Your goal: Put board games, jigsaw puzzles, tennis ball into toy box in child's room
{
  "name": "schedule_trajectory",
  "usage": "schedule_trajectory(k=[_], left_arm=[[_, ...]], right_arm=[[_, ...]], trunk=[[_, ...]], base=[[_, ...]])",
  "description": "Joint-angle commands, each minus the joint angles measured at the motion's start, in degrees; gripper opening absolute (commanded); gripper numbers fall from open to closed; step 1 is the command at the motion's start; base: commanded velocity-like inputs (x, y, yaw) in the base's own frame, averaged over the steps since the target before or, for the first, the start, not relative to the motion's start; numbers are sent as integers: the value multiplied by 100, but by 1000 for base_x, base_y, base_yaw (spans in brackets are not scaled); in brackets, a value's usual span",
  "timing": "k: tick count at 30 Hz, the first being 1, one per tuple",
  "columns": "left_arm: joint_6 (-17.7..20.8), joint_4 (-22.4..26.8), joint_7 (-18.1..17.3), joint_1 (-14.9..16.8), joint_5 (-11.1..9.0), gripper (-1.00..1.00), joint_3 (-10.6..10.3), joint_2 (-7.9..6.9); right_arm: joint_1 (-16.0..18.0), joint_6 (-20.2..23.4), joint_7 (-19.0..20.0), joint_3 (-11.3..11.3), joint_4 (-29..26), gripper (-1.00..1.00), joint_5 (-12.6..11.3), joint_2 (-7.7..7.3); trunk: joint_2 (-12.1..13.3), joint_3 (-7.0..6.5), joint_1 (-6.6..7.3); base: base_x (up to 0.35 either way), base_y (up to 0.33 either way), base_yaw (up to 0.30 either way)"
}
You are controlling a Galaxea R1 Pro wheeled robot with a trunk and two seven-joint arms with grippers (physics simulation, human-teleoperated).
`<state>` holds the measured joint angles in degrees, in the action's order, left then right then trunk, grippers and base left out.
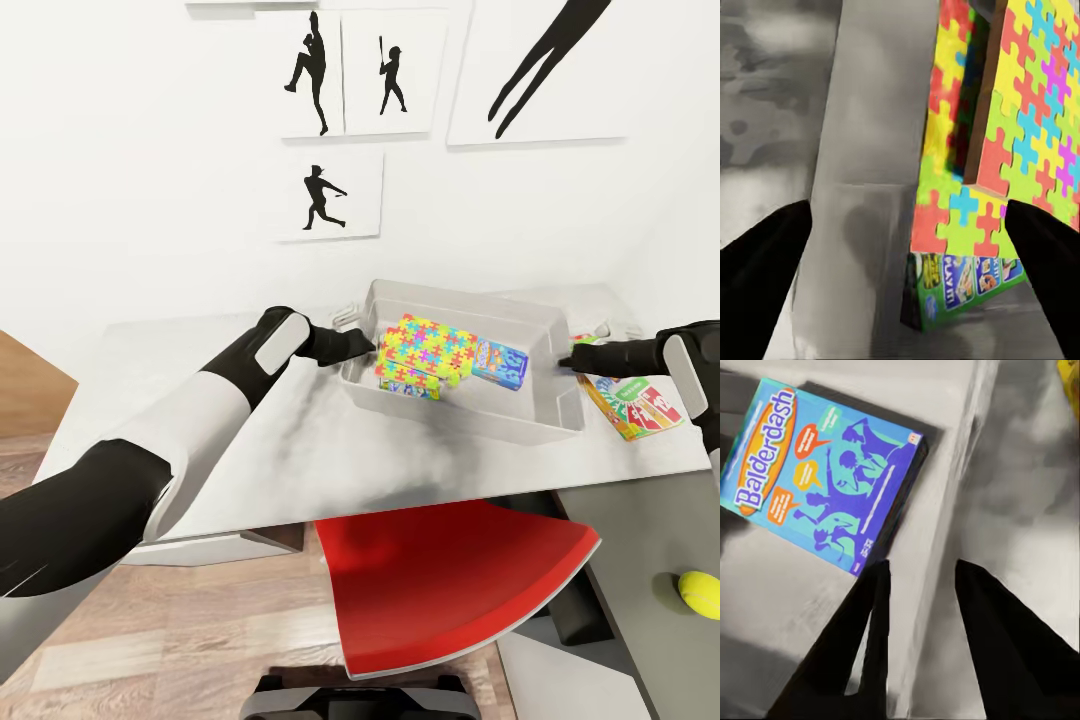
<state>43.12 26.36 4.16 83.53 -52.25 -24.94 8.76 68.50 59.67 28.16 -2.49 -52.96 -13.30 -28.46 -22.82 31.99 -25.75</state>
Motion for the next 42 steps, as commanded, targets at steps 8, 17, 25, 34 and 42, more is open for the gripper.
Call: schedule_trajectory(k=[8,17,25,34,42], left_arm=[[4,1,41,6,-62,-100,-29,-1],[4,7,34,-11,-66,-100,-29,-5],[4,52,34,-18,-66,-100,-27,-12],[8,61,40,-32,-71,-100,-21,-19],[12,68,41,-81,-68,-100,-20,-30]], right_arm=[[6,33,5,-15,-4,-100,-96,-2],[12,33,5,-15,-4,-100,-108,-1],[15,33,5,-32,-11,-100,-75,0],[21,33,5,-34,-11,-100,-60,27],[23,33,5,-64,-9,-100,-59,50]], trunk=[[-10,9,-3],[-10,9,-3],[-10,9,-3],[-10,9,-3],[-10,9,-3]], base=[[0,0,0],[0,0,0],[0,0,0],[0,0,51],[0,0,253]])
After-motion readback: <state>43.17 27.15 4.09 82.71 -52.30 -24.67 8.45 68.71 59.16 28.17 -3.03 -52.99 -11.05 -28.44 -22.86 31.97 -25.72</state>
